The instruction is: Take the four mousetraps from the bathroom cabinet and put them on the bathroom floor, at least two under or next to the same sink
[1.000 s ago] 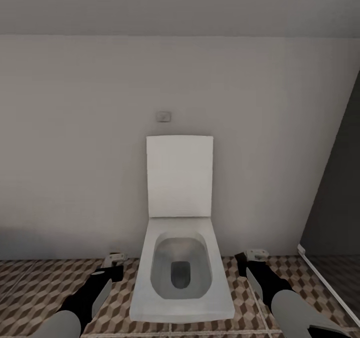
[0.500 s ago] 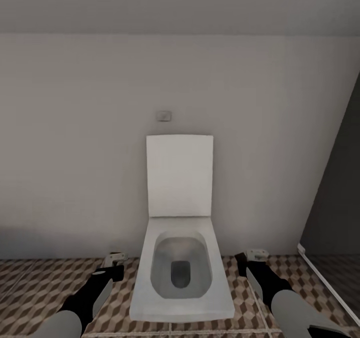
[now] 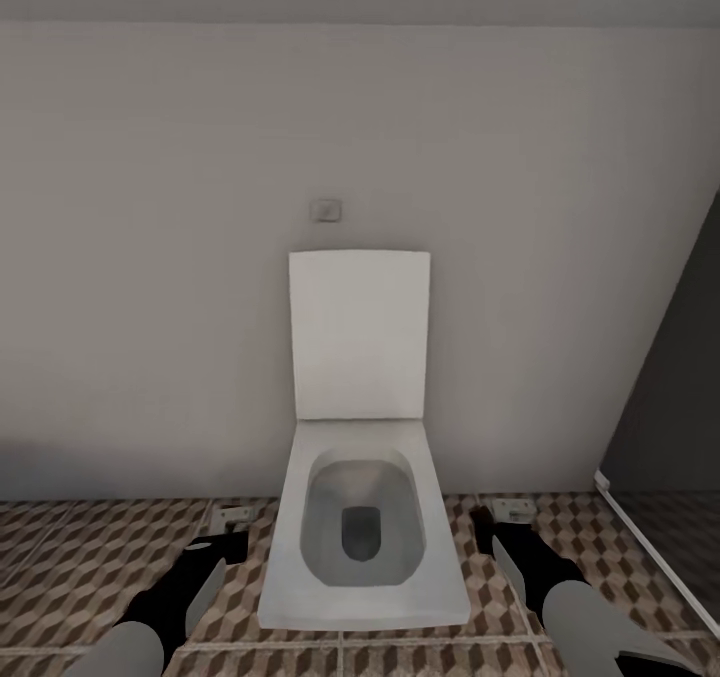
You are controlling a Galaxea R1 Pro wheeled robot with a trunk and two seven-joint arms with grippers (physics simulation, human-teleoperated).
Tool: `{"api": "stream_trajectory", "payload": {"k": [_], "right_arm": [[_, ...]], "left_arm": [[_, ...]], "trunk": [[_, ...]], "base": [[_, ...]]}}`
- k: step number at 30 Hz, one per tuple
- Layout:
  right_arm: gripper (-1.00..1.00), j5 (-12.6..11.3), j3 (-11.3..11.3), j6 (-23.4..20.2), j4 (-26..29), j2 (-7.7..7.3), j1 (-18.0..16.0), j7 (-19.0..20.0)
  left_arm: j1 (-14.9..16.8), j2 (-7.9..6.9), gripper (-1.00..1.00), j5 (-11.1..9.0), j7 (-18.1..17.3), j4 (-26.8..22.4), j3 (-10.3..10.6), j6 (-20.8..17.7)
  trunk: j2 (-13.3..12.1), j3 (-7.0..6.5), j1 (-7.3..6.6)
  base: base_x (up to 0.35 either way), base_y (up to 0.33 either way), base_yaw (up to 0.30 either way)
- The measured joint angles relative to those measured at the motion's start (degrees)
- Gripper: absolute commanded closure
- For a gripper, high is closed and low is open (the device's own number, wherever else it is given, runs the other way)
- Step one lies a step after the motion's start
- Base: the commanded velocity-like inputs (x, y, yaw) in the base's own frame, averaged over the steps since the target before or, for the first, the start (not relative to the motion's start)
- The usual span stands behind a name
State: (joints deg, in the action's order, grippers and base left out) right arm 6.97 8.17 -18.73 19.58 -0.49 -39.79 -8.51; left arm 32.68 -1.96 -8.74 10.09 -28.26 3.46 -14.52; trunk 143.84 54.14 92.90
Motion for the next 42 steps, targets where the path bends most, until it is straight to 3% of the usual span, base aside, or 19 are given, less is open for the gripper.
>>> {"api": "stream_trajectory", "payload": {"k": [20, 30, 42], "right_arm": [[1.0, -0.16, 0.08, -1.1, -0.18, -0.05, 0.0, 0.05], [1.0, -0.17, 0.09, -3.82, -0.44, -1.13, 0.0, -0.29], [1.0, 0.56, -0.33, -4.4, 0.0, -1.11, 0.0, 0.08]], "left_arm": [[0.0, -0.09, 1.0, -0.06, 0.1, 0.0, -0.39, 0.25], [0.0, -0.1, 1.0, -0.07, 0.42, 0.13, -0.45, 0.48], [0.0, -0.09, 1.0, -0.07, 0.46, 0.18, -0.39, 0.6]], "trunk": [[0.27, 4.44, 0.52], [0.41, 6.65, 0.77], [0.57, 9.31, 1.08]], "base": [[0.0, 0.0, 0.0], [0.0, 0.0, 0.0], [0.0, 0.0, 0.0]]}}
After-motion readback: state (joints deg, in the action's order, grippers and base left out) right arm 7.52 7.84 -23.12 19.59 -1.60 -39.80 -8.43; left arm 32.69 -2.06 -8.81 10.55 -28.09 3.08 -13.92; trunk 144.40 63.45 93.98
